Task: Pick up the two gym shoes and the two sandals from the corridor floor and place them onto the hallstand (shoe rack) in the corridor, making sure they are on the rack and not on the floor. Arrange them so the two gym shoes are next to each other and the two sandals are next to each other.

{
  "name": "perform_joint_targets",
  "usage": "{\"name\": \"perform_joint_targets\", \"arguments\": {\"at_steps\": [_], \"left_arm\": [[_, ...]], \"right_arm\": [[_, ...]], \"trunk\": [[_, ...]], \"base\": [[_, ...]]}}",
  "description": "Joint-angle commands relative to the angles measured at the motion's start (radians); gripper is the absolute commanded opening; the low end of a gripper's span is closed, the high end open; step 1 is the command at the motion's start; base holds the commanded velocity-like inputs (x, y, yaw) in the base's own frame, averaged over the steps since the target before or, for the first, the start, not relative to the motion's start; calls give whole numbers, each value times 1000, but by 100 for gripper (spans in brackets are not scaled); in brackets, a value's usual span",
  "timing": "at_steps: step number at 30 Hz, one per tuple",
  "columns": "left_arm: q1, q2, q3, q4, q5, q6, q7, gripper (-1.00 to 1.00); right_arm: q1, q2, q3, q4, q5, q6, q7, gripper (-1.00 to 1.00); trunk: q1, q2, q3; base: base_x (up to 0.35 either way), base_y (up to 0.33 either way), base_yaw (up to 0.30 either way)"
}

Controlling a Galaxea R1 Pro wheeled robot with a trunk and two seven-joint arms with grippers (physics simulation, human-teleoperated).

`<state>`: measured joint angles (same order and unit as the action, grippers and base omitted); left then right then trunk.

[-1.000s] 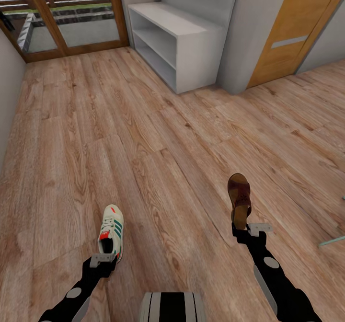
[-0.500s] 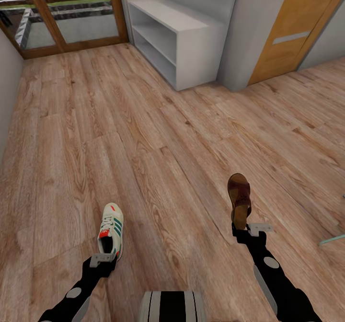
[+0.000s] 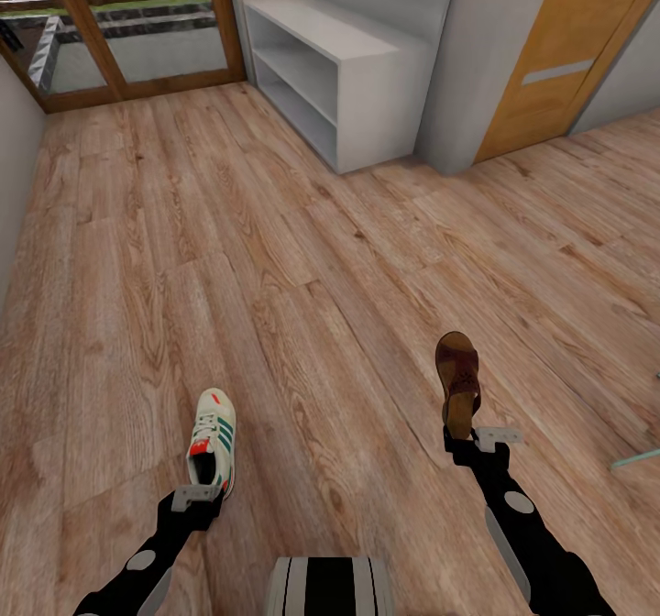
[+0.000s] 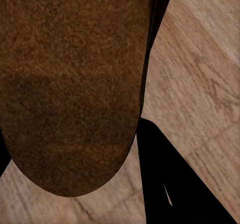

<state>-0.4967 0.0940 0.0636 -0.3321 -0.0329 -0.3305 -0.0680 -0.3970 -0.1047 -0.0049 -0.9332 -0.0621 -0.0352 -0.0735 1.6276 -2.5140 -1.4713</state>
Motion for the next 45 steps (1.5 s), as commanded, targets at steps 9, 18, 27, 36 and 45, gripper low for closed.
{"name": "perform_joint_targets", "arguments": {"at_steps": [9,18,27,36,45], "left_arm": [[0,1,8,1,-2,-5,-7,100],[0,1,10,1,-2,-4,-7,100],[0,1,11,1,-2,-5,-7,100],[-1,1,13,1,-2,0,-7,100],[0,1,11,1,-2,-5,-7,100]], "right_arm": [[0,0,2,0,-10,-3,-5,-100],[0,0,2,1,-10,-3,-5,-100],[0,0,2,1,-10,-3,-5,-100],[0,0,2,1,-10,-3,-5,-100],[0,0,2,-1,-10,-3,-5,-100]], "trunk": [[0,0,-1],[0,0,-1],[0,0,-1],[0,0,-1],[0,0,-1]], "base": [[49,0,0],[2,0,0],[0,0,0],[0,0,0],[91,0,0]]}}
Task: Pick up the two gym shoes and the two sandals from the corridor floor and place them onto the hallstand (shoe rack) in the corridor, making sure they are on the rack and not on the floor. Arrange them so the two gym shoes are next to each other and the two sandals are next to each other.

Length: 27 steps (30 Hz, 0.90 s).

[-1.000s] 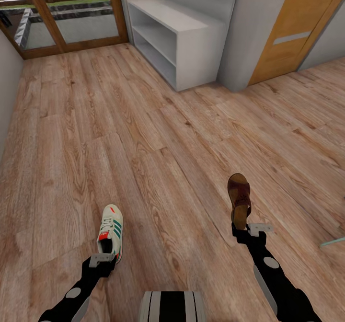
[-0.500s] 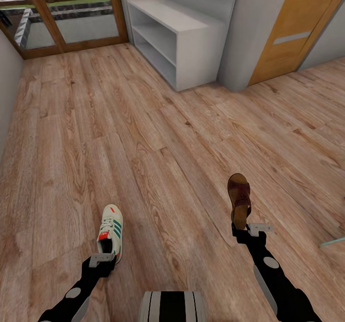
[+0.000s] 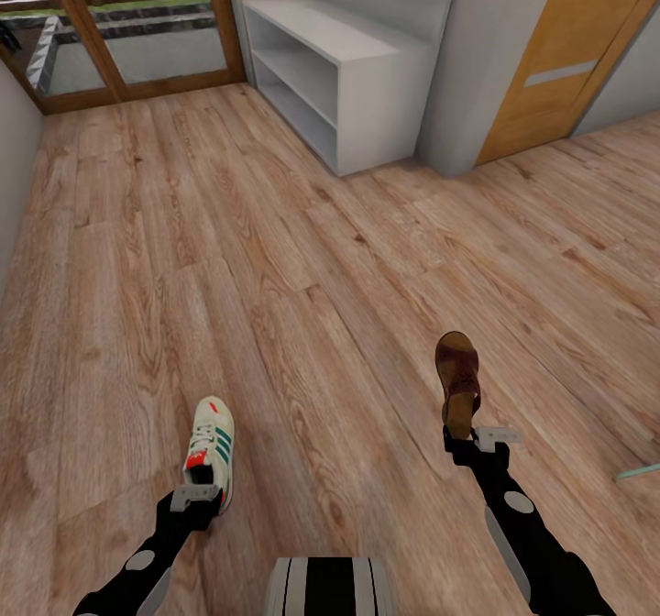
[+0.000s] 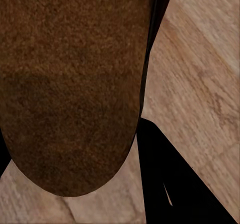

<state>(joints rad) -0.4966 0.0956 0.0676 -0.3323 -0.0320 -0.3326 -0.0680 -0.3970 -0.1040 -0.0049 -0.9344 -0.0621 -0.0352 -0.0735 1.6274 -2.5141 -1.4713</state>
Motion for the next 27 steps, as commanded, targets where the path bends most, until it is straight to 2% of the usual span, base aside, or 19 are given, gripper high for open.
{"name": "perform_joint_targets", "arguments": {"at_steps": [1,11,12,27], "left_arm": [[0,-1,7,1,-3,-3,-7,100],[0,-1,7,1,-3,-2,-7,100],[0,-1,7,1,-3,-2,-7,-100],[0,0,7,1,-3,-4,-7,-100]], "right_arm": [[0,-1,2,0,-10,-3,-5,-100],[0,0,2,0,-10,-3,-5,-100],[0,0,2,0,-10,-3,-5,-100],[0,0,2,1,-10,-3,-5,-100]], "trunk": [[0,0,-1],[0,0,-1],[0,0,-1],[0,0,-1]], "base": [[66,0,0],[21,0,0],[3,0,0],[0,0,0]]}}
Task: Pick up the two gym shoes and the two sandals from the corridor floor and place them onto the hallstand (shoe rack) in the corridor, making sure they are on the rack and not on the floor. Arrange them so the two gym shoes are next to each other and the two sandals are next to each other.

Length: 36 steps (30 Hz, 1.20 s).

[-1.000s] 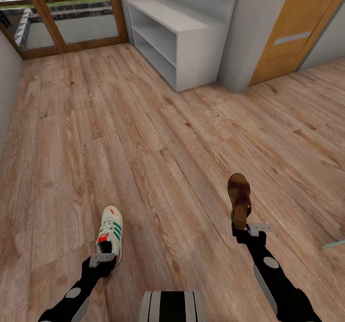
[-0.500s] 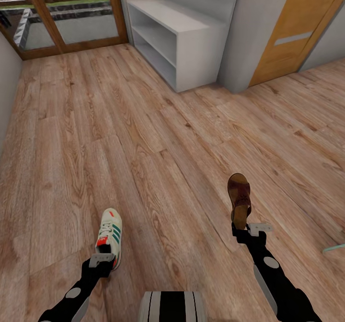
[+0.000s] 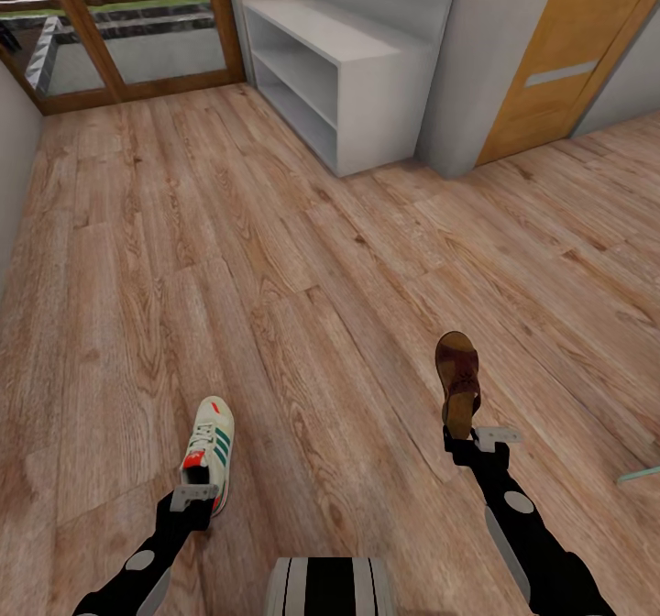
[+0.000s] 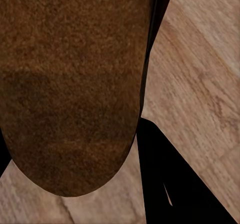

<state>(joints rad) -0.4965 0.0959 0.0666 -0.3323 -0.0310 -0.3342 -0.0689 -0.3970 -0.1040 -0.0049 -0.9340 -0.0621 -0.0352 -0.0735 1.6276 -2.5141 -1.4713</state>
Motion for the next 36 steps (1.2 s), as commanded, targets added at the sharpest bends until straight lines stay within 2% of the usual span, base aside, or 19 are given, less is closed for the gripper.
{"name": "perform_joint_targets", "arguments": {"at_steps": [1,23,32,36], "left_arm": [[0,0,9,1,-4,-3,-6,-100],[0,3,7,1,-4,-1,-13,-100],[1,8,7,1,-10,2,-17,-100],[22,14,8,2,-12,6,-17,-100]], "right_arm": [[0,0,2,0,-10,-3,-5,-100],[0,0,3,1,-10,-4,-5,-100],[0,0,4,7,-9,-6,-4,-100],[0,0,5,11,-8,-6,-3,-100]], "trunk": [[0,0,-1],[0,0,-1],[-4,2,34],[-6,3,50]], "base": [[0,0,0],[0,0,0],[0,0,0],[0,0,0]]}}
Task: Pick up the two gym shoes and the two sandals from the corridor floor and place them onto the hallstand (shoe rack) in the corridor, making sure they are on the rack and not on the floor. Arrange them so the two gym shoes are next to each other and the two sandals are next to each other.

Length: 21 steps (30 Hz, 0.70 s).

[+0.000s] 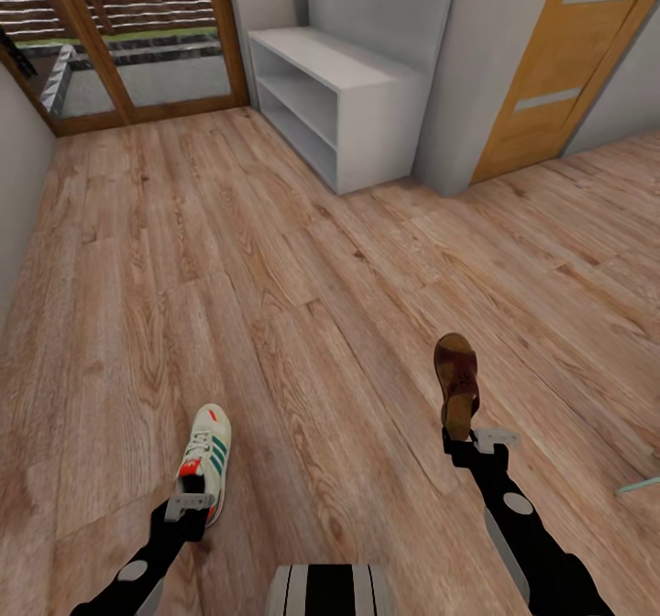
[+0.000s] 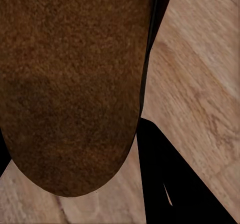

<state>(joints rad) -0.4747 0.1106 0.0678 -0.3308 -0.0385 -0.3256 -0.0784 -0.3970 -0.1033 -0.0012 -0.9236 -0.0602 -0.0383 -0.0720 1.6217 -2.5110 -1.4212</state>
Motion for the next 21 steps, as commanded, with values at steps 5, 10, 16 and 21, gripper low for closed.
{"name": "perform_joint_targets", "arguments": {"at_steps": [5,10,16,21], "left_arm": [[37,4,7,0,-4,-2,-1,-100],[68,13,8,-1,-4,-2,4,-100],[103,35,9,0,0,-2,7,-100],[117,37,8,1,1,-4,8,-100]], "right_arm": [[0,5,3,0,-10,-4,-5,-100],[0,4,3,3,-10,-5,-5,-100],[3,1,3,6,-7,-6,-5,-100],[18,1,3,7,-6,-8,-6,-100]], "trunk": [[-2,1,19],[-5,2,38],[-7,4,61],[-10,5,81]], "base": [[0,0,0],[0,0,0],[0,0,0],[0,0,0]]}}
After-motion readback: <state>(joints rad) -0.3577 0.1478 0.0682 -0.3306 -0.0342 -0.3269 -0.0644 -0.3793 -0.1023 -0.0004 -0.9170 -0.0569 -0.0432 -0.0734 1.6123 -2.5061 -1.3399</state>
